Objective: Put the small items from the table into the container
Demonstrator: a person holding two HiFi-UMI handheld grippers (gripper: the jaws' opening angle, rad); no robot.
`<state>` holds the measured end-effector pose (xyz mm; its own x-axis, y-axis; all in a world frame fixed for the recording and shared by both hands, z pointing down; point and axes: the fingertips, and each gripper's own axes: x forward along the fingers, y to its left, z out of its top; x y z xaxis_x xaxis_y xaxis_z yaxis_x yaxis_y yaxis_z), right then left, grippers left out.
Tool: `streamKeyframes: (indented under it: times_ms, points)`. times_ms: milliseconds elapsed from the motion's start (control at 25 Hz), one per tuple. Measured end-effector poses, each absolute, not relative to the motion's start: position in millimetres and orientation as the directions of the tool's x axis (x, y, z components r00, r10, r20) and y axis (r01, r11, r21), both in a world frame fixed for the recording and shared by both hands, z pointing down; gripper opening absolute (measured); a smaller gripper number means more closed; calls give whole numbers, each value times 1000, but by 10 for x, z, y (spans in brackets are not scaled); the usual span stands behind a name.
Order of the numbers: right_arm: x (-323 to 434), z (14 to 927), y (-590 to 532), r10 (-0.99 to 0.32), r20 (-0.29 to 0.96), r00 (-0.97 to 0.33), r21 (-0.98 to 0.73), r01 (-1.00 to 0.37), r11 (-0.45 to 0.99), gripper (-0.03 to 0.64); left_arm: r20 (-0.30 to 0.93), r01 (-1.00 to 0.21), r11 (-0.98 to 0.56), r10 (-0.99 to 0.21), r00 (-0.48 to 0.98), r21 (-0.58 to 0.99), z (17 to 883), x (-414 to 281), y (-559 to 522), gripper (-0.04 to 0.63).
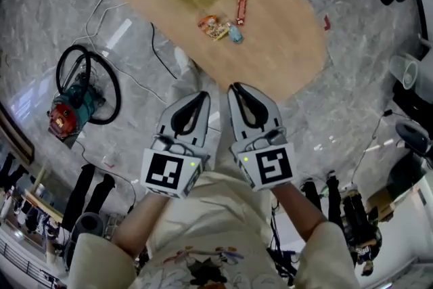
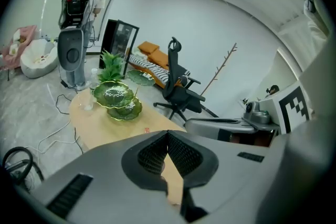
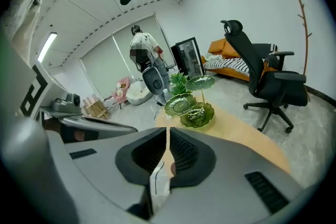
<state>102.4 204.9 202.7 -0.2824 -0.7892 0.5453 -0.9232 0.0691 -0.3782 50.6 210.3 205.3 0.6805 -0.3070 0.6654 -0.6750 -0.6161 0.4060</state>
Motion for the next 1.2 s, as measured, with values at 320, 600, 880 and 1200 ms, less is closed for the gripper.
streamKeyframes:
  times_ms: [320,600,880,1200]
  points:
    - [974,2633,1885,-764,577,-289,-352,-932,87,3,700,-724,-555,-316,640,410,2628,190,2060,6]
    - [882,3031,1761,-743,602,-294,-342,-935,93,11,701,-735,-535,-325,634,417,2951,122,1970,6]
    - [869,3418,1751,-697,644,-317,-359,-929,91,55,713,-759,-508,-343,612,407,3321,67,1829,6]
    - [813,3827,1732,-671,679,-298,-351,-935,61,69,713,-759,-513,-345,611,402,3558,24,1773,6]
